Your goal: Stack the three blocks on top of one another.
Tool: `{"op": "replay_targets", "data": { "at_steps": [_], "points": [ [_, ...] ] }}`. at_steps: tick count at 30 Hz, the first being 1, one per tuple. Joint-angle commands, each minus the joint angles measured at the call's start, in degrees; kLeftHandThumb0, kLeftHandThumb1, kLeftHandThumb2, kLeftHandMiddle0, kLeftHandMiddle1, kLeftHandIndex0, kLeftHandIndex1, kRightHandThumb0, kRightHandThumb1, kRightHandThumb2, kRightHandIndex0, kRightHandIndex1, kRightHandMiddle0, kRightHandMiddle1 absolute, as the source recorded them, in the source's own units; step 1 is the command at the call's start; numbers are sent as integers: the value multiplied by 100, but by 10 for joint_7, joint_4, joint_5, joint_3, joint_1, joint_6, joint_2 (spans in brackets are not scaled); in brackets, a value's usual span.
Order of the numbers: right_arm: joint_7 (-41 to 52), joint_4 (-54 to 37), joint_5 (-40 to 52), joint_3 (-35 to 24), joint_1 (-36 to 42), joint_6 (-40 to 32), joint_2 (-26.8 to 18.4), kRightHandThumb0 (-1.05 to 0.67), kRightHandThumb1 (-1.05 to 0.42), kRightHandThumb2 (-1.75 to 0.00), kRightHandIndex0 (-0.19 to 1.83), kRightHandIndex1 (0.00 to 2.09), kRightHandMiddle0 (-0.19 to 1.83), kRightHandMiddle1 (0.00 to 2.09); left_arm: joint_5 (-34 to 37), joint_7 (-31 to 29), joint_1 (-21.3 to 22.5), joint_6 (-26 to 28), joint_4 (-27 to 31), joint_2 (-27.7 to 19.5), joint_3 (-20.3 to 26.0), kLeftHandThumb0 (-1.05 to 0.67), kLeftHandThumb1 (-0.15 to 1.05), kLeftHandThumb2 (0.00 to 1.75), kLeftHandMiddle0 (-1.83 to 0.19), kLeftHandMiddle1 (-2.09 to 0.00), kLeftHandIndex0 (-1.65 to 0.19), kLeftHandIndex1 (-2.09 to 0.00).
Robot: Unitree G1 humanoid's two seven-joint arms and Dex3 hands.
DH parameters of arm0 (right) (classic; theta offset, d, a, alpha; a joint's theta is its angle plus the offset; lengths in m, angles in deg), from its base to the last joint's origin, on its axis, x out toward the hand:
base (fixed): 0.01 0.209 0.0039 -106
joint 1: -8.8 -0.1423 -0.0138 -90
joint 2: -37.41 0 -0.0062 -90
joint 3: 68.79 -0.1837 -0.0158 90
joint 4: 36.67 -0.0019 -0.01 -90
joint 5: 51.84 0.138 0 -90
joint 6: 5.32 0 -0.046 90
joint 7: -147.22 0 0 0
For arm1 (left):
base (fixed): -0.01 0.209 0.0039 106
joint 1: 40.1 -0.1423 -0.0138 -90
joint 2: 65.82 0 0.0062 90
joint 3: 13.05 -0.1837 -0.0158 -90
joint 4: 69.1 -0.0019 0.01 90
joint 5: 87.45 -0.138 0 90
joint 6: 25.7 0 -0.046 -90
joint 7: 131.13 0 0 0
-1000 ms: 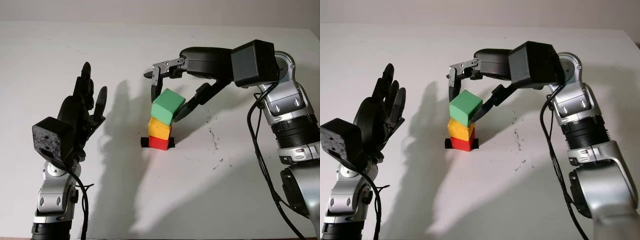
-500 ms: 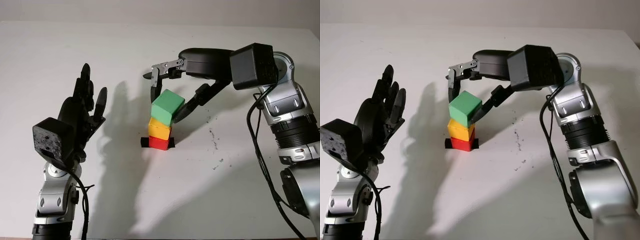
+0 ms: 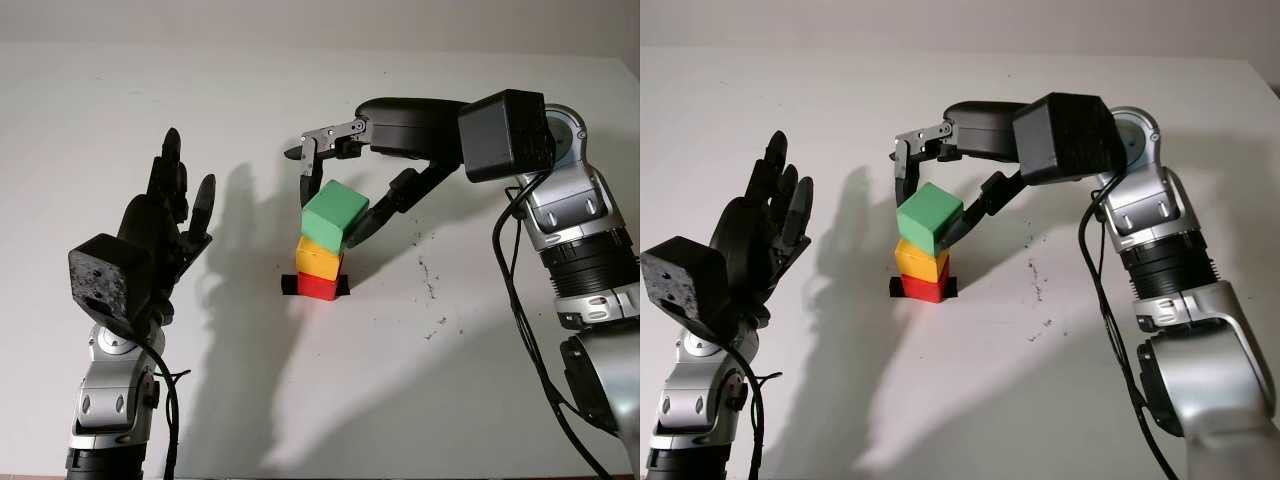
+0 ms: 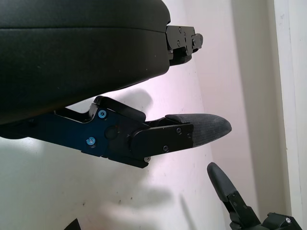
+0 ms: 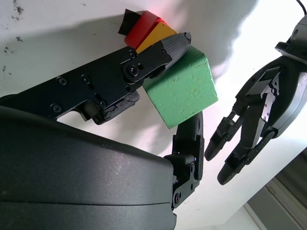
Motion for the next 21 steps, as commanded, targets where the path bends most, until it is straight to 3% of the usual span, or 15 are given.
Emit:
{"op": "replay_targets", "data": {
  "at_steps": [1,21],
  "points": [
    [5,10,3,4,-4,7,3,-49,-91,-5,20,5,45,140,-1,2,-8,1,12,3,-3,-67,105,52,11,-5,10,-6],
    [1,24,8,2,-6,25,13,-49,-90,-5,21,6,45,145,0,8,-9,11,19,9,-4,-67,105,51,10,-5,9,-5]
  ]
}}
